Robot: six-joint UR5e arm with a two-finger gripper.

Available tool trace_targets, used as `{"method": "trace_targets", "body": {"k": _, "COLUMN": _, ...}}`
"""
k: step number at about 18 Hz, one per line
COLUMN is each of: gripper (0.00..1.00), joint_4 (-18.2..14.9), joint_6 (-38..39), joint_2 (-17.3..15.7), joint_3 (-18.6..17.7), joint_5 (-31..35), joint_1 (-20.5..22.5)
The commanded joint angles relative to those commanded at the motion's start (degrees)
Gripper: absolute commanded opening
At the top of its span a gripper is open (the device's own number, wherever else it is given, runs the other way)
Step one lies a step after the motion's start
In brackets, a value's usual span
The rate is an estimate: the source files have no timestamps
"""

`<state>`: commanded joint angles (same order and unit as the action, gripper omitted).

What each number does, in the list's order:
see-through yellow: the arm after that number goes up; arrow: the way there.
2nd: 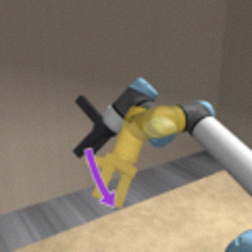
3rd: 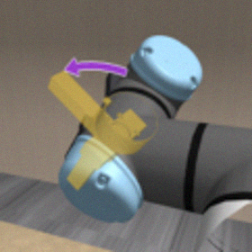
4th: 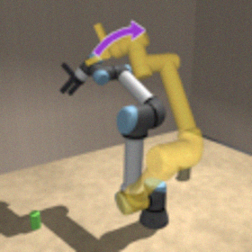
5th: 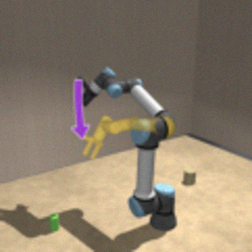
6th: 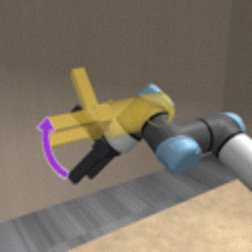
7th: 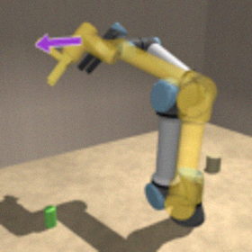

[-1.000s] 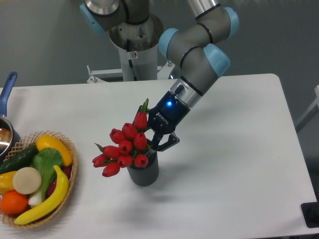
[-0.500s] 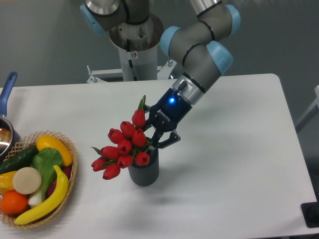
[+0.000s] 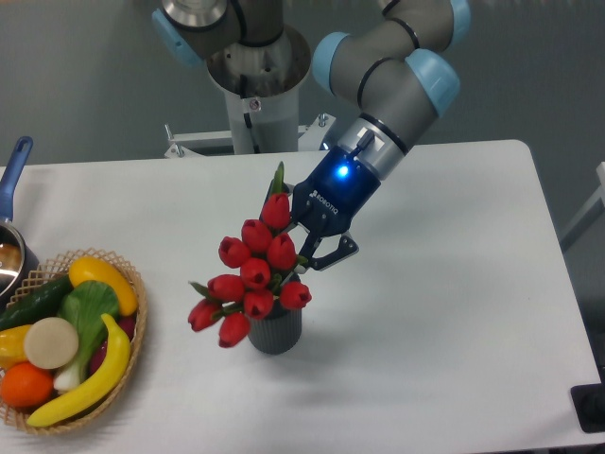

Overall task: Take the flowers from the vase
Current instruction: 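Lift the gripped tulip bunch up out of the grey vase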

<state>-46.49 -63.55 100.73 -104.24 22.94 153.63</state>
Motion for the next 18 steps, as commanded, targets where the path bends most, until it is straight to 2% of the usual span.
{"method": "trace_targets", "body": {"k": 3, "gripper": 0.45, "joint_4": 0.0, "joint_6": 4.5, "joint_2": -1.3, "joint_3": 0.6, "joint_5": 0.0, "joint_1": -0.1}}
{"method": "trace_targets", "body": {"k": 12, "gripper": 0.45, "joint_4": 0.0, "joint_6": 10.9, "joint_2": -4.9, "joint_3": 0.8, "joint_5": -3.3, "joint_1": 1.8}}
{"method": "trace_targets", "body": {"k": 18, "gripper": 0.45, "joint_4": 0.0, "joint_6": 16.6, "joint_2": -4.7, "joint_3": 5.3, "joint_5": -6.4, "joint_1": 4.3}}
